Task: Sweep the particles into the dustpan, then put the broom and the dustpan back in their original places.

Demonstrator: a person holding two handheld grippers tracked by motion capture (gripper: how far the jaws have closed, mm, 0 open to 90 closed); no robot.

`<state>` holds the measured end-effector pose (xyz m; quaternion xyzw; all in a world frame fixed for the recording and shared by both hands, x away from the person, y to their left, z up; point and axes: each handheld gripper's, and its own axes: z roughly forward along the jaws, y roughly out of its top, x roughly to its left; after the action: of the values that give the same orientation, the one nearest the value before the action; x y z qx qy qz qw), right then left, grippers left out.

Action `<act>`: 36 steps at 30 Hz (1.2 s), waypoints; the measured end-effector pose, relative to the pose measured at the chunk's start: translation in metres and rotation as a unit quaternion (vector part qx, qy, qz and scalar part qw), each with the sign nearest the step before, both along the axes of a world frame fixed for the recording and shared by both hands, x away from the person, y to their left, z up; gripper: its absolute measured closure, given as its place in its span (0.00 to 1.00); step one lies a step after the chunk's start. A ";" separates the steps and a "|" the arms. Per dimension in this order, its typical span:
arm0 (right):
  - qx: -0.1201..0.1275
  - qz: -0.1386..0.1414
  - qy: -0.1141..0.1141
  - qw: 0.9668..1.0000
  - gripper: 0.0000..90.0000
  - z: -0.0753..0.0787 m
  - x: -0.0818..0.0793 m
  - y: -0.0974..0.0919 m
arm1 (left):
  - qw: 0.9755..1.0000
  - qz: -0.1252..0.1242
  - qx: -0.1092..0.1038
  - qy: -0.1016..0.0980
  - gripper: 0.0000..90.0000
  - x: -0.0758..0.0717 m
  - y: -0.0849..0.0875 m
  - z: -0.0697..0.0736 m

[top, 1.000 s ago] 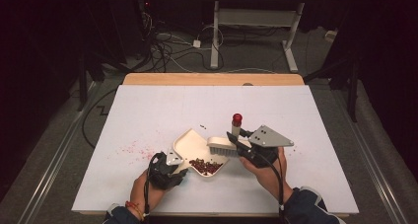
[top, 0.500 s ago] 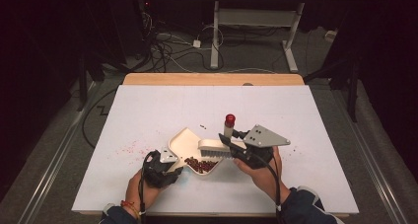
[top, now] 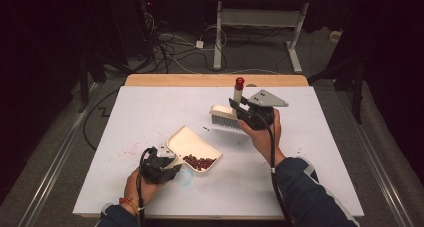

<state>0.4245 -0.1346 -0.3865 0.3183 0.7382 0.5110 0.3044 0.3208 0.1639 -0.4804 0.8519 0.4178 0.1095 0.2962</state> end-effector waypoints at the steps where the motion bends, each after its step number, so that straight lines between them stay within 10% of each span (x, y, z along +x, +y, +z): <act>1: -0.003 -0.002 0.000 1.000 0.78 -0.001 0.005 0.004 | 1.000 0.001 0.000 0.001 0.70 0.001 0.000 0.000; 11: -0.020 -0.012 0.010 1.000 0.78 -0.021 0.030 0.038 | 1.000 0.008 0.000 0.002 0.70 0.015 0.000 -0.001; 28: 0.010 0.079 0.039 0.996 0.78 -0.014 -0.042 0.050 | 1.000 0.011 0.009 0.004 0.70 0.022 -0.002 0.000; 36: 0.012 0.050 -0.010 0.999 0.78 0.004 -0.048 0.023 | 1.000 0.007 0.010 0.003 0.70 0.023 -0.002 0.000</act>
<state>0.3766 -0.1115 -0.3828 0.2795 0.7436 0.5377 0.2825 0.3443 0.1623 -0.4800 0.8523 0.4233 0.1133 0.2855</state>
